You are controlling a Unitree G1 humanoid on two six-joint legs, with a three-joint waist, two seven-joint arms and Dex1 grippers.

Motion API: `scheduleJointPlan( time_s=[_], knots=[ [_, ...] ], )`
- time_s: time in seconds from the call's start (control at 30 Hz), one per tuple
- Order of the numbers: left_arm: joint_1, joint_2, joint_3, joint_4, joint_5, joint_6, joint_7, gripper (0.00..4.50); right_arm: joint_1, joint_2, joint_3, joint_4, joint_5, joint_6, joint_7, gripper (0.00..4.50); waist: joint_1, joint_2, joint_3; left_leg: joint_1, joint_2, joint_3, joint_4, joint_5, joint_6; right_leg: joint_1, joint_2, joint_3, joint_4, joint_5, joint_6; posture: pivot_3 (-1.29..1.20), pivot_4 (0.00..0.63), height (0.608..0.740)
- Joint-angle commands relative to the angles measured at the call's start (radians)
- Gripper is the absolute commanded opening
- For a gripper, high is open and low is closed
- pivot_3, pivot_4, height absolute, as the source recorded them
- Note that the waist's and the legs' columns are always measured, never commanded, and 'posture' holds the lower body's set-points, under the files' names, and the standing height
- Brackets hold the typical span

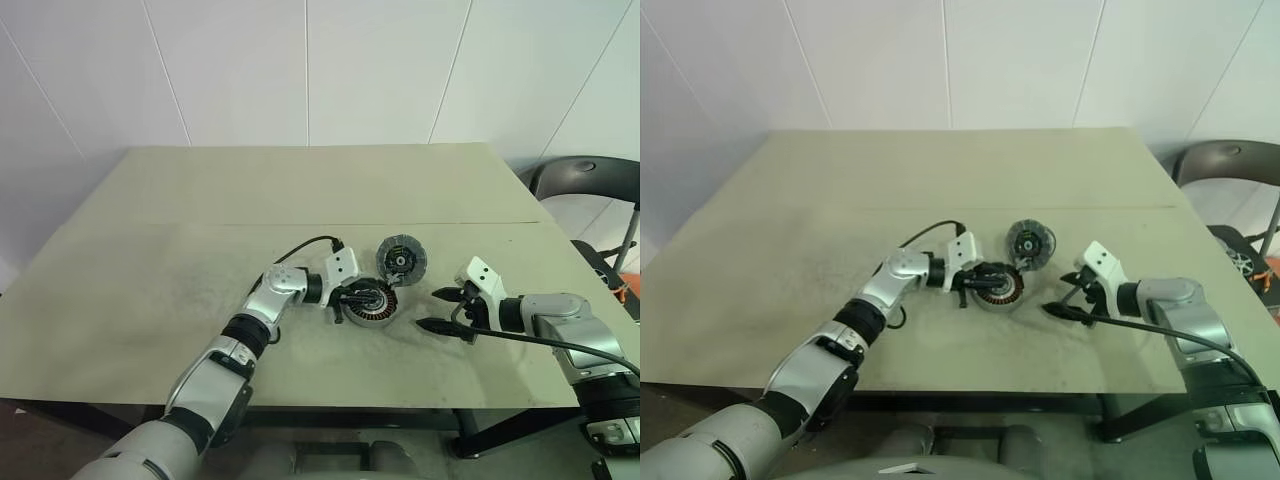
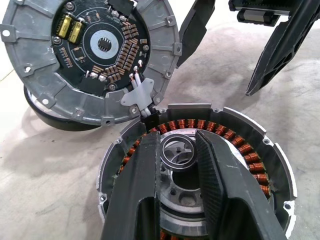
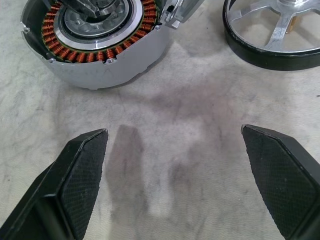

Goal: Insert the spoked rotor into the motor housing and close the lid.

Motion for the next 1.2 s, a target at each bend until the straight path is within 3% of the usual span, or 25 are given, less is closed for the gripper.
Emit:
scheduleJointPlan(
  time_s=[0.03, 0.17, 0.27, 0.43, 0.63, 0.87, 0.97, 1.2],
  knots=[
    [-0.006, 0.000, 0.002, -0.016, 0.003, -0.011, -0.017, 0.68, -0.006, 0.004, -0.009, -0.043, 0.012, -0.001, -0.004, 4.50, 0.000, 0.000, 0.000, 0.000, 0.000, 0.000, 0.000, 0.000, 0.000, 0.000, 0.000, 0.000, 0.000, 0.000, 0.000, 0.00, 0.000, 0.740],
    [0.001, 0.011, -0.011, -0.019, 0.019, -0.007, -0.034, 0.68, -0.011, 0.008, -0.007, -0.040, 0.010, -0.001, -0.008, 4.50, -0.001, 0.000, 0.000, 0.000, 0.000, 0.000, 0.000, 0.000, 0.000, 0.000, 0.000, 0.000, 0.000, 0.000, 0.000, 0.00, 0.000, 0.740],
    [0.007, 0.018, -0.014, -0.028, 0.024, 0.005, -0.037, 1.72, -0.015, 0.010, -0.006, -0.035, 0.008, -0.005, -0.007, 4.50, 0.000, 0.000, 0.000, 0.000, 0.000, 0.000, 0.000, 0.000, 0.000, 0.000, 0.000, 0.000, 0.000, 0.000, 0.000, 0.00, 0.000, 0.740],
    [-0.014, 0.023, 0.024, -0.013, 0.041, -0.033, 0.101, 3.33, -0.020, 0.021, -0.016, -0.042, 0.023, -0.006, -0.002, 4.50, 0.001, 0.000, 0.000, 0.001, 0.000, 0.000, 0.001, 0.000, 0.000, 0.001, 0.000, 0.000, 0.000, 0.000, 0.000, 0.00, 0.000, 0.740],
    [0.043, 0.052, 0.164, -0.208, -0.143, 0.106, 0.067, 3.33, -0.023, 0.094, -0.113, -0.161, 0.202, 0.077, -0.005, 4.50, -0.003, 0.000, 0.000, 0.000, 0.001, -0.001, 0.000, 0.000, 0.000, -0.001, 0.000, 0.000, 0.002, 0.001, 0.001, 0.00, 0.000, 0.740],
    [0.140, 0.131, 0.207, -0.384, -0.186, 0.217, 0.098, 3.33, -0.048, 0.164, -0.080, -0.206, 0.250, 0.131, -0.044, 4.50, -0.001, 0.001, 0.000, 0.001, 0.001, -0.001, 0.001, 0.000, 0.000, 0.000, 0.000, 0.000, 0.002, 0.003, -0.003, 0.00, 0.000, 0.740],
    [0.157, 0.142, 0.227, -0.408, -0.194, 0.237, 0.132, 3.37, -0.058, 0.186, -0.043, -0.202, 0.235, 0.134, -0.052, 3.88, -0.001, 0.001, -0.001, 0.001, 0.001, -0.001, 0.001, 0.000, 0.000, 0.000, 0.000, 0.000, 0.002, 0.003, -0.003, 0.00, 0.000, 0.740],
    [0.181, 0.161, 0.232, -0.435, -0.203, 0.255, 0.163, 3.37, -0.072, 0.173, -0.003, -0.143, 0.166, 0.091, -0.094, 1.36, -0.001, 0.001, -0.001, 0.001, 0.000, -0.001, 0.001, 0.000, 0.000, 0.000, 0.000, 0.000, 0.002, 0.003, -0.003, 0.00, 0.000, 0.740]
  ],
)
